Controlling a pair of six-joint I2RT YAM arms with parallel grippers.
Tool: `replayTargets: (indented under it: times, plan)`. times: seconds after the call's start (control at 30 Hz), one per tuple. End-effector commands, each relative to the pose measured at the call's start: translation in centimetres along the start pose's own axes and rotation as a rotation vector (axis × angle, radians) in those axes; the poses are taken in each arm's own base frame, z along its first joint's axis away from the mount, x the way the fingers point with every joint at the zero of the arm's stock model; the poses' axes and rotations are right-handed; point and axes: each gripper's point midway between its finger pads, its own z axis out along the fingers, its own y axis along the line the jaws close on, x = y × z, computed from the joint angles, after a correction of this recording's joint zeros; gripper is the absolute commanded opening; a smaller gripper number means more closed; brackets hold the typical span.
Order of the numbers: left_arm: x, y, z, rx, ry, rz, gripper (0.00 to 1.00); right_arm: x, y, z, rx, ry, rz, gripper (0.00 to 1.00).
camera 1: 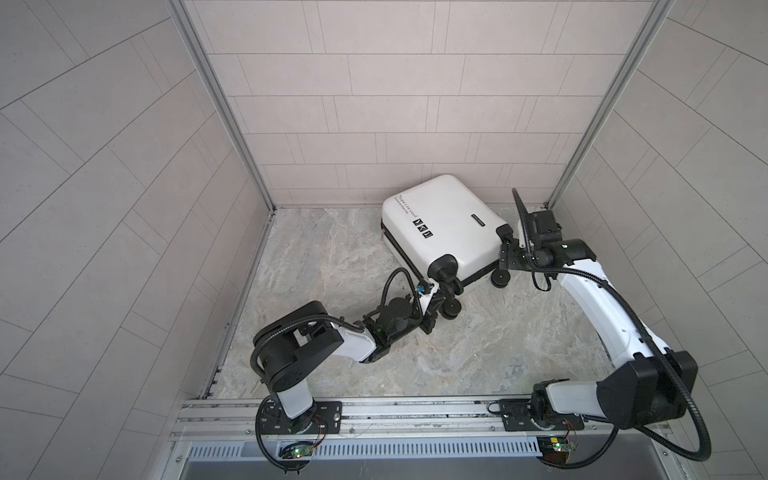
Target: Pack the luggage
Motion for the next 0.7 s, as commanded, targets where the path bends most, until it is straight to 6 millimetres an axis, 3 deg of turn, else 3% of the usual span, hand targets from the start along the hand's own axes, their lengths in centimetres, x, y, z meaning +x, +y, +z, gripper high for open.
replayTargets:
  times: [0.0,0.3,0.67]
  plan:
    - [-0.1,-2.3,-0.2,0.099,-0.015,0.002,0.00,-0.1,-1.4,1.4,0.069,0.024,-0.046,0.89]
    - [-0.1,-2.7,-0.1,0.121,-0.007,-0.005,0.00,-2.0,-1.7,5.0,0.091,0.074,-0.124,0.88]
    - [-0.8,-3.3,0.0,0.150,-0.008,-0.001,0.00,-3.0,-0.8,7.4,-0.022,0.085,-0.166,0.83]
